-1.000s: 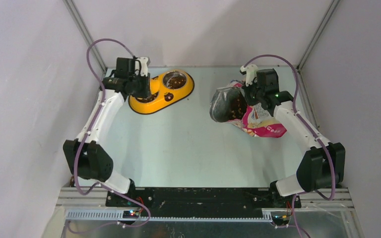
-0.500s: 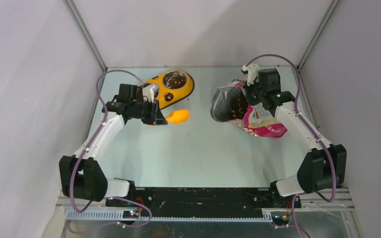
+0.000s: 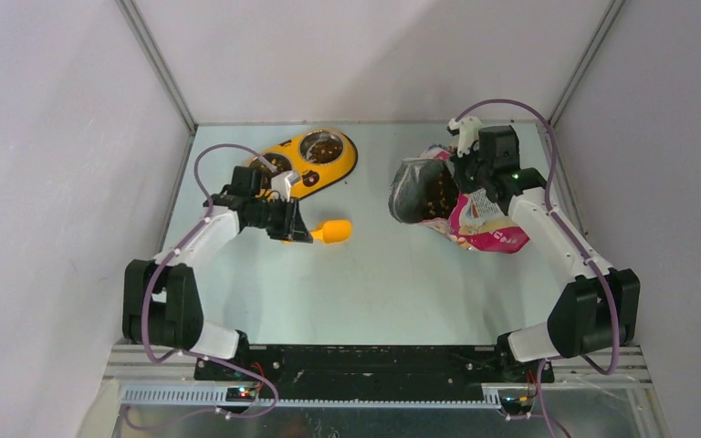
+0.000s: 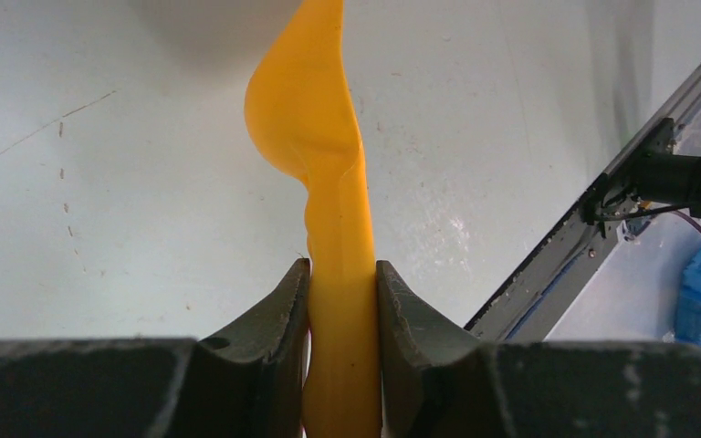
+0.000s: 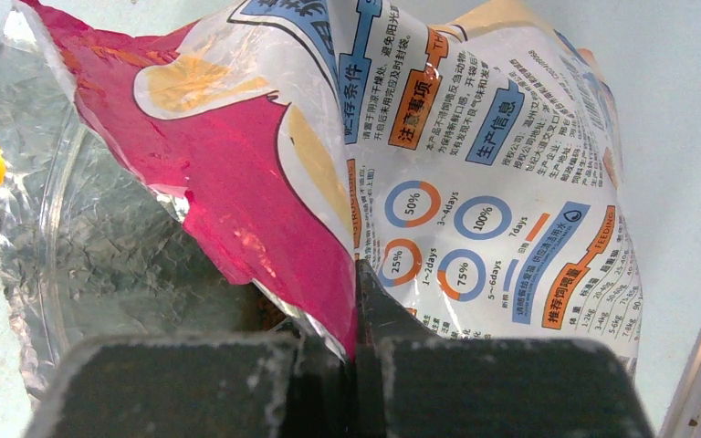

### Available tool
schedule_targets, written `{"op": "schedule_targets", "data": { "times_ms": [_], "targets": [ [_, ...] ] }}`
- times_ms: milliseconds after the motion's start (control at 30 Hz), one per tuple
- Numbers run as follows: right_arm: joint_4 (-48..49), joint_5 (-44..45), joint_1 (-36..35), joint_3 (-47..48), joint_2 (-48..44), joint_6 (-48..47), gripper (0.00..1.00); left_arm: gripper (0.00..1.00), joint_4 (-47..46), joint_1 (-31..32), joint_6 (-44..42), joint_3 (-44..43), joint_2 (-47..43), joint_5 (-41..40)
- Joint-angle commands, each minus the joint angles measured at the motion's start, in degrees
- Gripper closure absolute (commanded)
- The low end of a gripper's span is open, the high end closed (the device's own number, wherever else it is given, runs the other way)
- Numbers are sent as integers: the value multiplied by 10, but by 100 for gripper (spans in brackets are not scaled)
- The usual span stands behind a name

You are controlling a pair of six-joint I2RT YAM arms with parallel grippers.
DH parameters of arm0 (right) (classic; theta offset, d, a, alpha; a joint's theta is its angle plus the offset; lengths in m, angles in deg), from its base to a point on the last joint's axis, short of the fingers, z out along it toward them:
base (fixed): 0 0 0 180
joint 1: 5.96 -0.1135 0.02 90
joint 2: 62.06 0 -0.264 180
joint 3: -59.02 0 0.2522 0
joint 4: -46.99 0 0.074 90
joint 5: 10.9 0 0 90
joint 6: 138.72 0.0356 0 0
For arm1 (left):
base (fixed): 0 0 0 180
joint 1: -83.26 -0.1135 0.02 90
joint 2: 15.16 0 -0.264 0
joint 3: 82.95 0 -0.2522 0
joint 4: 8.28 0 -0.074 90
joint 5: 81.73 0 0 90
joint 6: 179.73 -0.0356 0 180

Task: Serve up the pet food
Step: Place the spatula at the center of the board.

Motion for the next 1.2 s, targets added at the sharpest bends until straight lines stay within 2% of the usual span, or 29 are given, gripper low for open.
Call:
{"op": "schedule_targets", "data": {
  "times_ms": [0,167,333,467,533,600,633,700,867,1100,1167],
  "targets": [
    [0,-1,7,4,-28,4,100,92,-37,-1,-6,-2,21,-15],
    [0,-2,8,4,-29,4,100,83,-38,-8,-5,-7,57,-30],
    [1,-3,8,4,-29,4,100,69,-32,-15,-6,-13,76,-39],
    [0,-5,7,4,-30,2,100,54,-23,-19,-11,-17,84,-44],
    [0,-6,6,4,-33,2,100,42,-22,-20,-11,-18,85,-45],
    [0,-4,3,4,-36,1,100,35,-22,-20,-11,-19,86,-45],
    [1,-3,1,4,-38,0,100,27,-22,-21,-11,-19,86,-44],
    [3,2,-3,5,-42,-2,100,22,-22,-20,-10,-19,85,-43],
    [8,48,-29,5,-59,-22,100,17,-14,-23,-14,-37,69,-38],
    [-21,208,-109,59,-66,-59,100,13,-1,-23,-15,-90,37,-57],
    [-14,267,-158,67,-72,-99,100,13,4,-23,-14,-107,35,-59]
  ]
}}
